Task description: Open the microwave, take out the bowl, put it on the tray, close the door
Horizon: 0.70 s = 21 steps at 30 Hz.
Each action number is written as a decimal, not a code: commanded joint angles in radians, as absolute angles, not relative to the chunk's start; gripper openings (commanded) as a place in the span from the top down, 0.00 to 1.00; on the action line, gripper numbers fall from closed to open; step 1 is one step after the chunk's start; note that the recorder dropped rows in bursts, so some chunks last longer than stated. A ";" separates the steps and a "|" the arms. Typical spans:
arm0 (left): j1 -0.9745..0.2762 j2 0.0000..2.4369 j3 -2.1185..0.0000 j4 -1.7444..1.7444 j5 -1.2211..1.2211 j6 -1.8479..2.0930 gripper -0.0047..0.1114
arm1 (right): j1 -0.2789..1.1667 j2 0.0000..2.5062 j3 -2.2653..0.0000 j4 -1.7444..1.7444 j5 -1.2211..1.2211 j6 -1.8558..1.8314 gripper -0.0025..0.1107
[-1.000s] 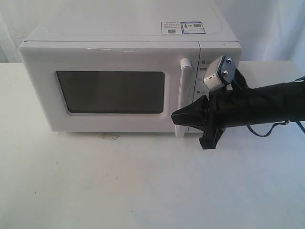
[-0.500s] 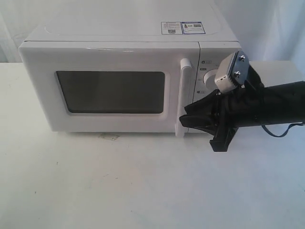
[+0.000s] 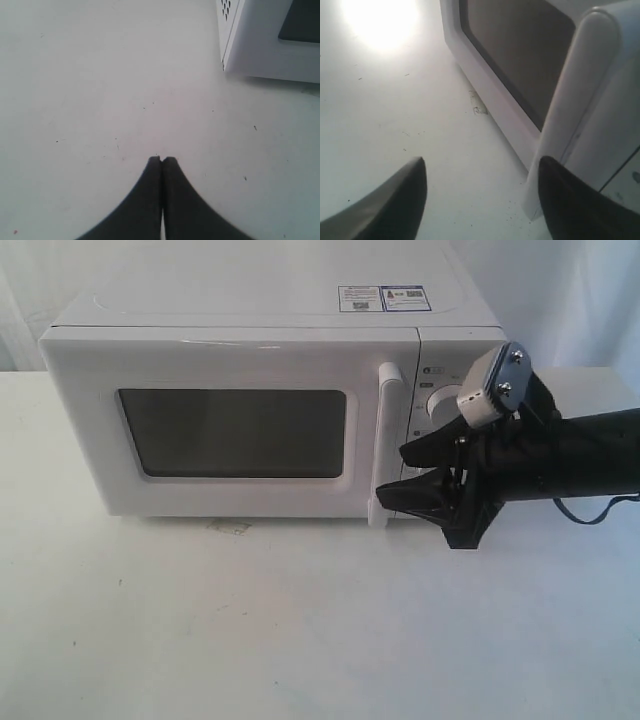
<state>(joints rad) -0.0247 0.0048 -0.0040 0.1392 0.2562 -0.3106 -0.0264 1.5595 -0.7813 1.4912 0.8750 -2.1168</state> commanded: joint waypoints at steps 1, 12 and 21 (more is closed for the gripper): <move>-0.022 0.000 0.000 0.139 0.254 -0.309 0.96 | -0.031 1.555 -0.799 1.533 0.868 -2.135 0.44; -0.022 0.000 0.000 0.139 0.254 -0.309 0.96 | -0.031 1.609 -0.839 1.625 0.829 -2.135 0.43; -0.022 0.000 0.000 0.139 0.254 -0.309 0.96 | -0.018 1.702 -0.871 1.670 0.917 -2.135 0.43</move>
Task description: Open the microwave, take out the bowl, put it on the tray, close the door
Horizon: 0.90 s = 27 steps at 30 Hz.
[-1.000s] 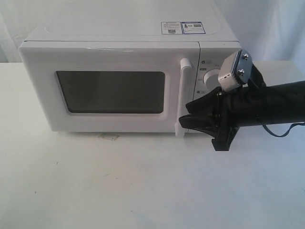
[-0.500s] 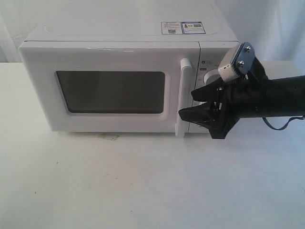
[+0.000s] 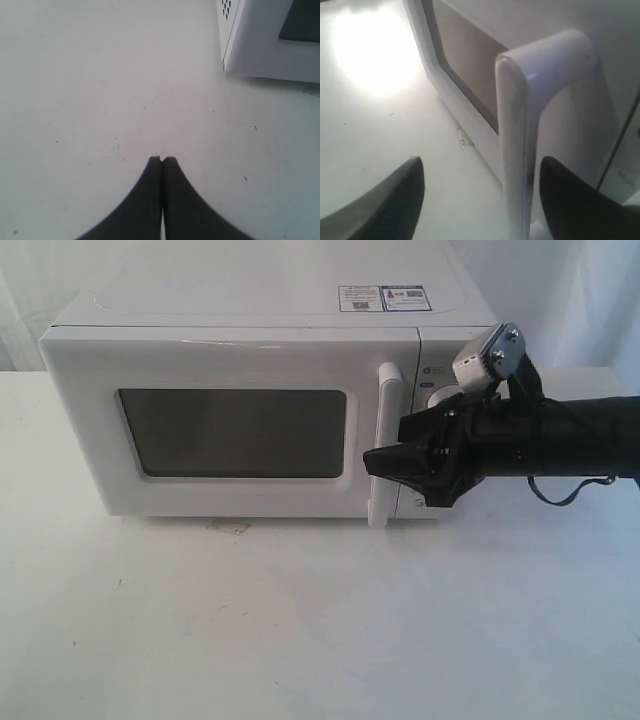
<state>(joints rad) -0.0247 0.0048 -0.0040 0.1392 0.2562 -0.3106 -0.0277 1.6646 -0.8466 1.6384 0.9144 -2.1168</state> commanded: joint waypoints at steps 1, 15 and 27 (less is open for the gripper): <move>-0.022 0.000 0.000 0.139 0.254 -0.309 0.96 | -0.016 1.712 -0.877 1.670 0.917 -2.135 0.44; -0.022 0.000 0.000 0.139 0.254 -0.309 0.96 | 0.011 1.776 -0.921 1.744 0.910 -2.135 0.46; -0.022 0.000 0.000 0.139 0.254 -0.309 0.96 | 0.011 1.822 -0.921 1.744 1.010 -2.135 0.82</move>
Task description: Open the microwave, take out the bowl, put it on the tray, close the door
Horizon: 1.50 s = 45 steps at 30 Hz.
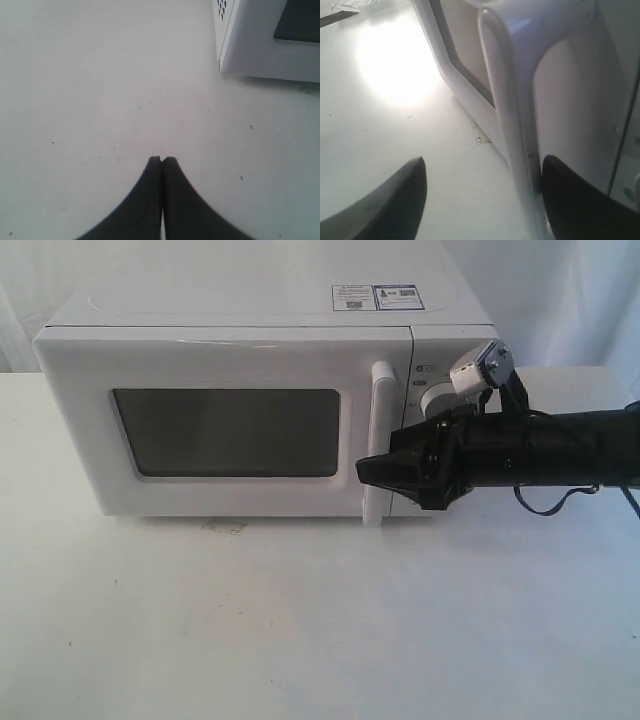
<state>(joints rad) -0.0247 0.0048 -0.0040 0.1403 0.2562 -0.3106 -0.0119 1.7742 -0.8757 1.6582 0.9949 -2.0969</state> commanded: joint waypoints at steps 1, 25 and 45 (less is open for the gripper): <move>-0.022 0.000 0.000 0.139 0.254 -0.309 0.96 | 0.011 1.822 -0.921 1.744 1.010 -2.135 0.87; -0.022 0.000 0.000 0.139 0.254 -0.309 0.96 | 0.011 1.814 -0.917 1.611 1.210 -2.135 0.98; -0.022 0.000 0.000 0.139 0.254 -0.309 0.96 | 0.031 1.771 -0.852 1.591 1.221 -2.135 0.98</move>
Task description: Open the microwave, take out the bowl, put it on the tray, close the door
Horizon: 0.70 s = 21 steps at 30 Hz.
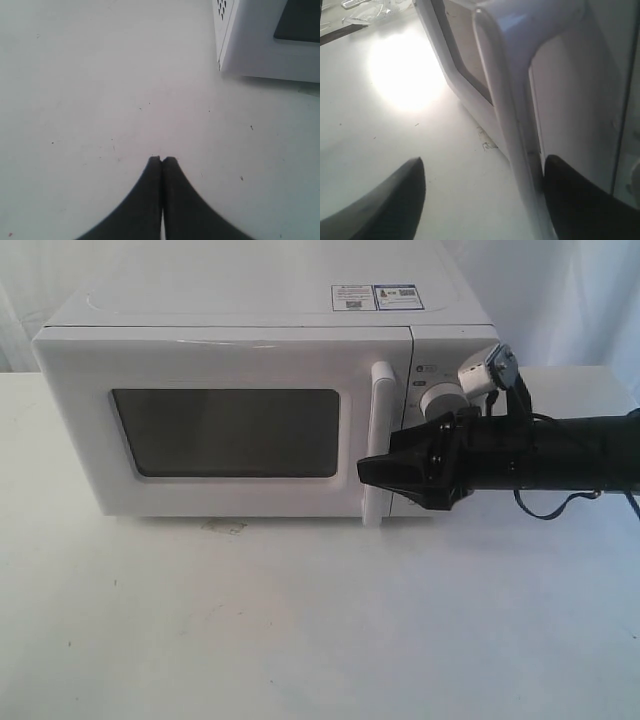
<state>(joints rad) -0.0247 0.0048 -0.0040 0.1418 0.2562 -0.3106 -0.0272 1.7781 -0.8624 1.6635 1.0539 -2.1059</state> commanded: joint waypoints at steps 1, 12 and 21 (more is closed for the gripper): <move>-0.022 0.000 0.000 0.139 0.254 -0.309 0.96 | 0.036 1.767 -0.848 1.591 1.221 -2.135 0.98; -0.022 0.000 0.000 0.139 0.254 -0.309 0.96 | 0.060 1.747 -0.817 1.581 1.221 -2.135 0.98; -0.022 0.000 0.000 0.139 0.254 -0.309 0.96 | 0.060 1.745 -0.792 1.572 1.221 -2.135 0.98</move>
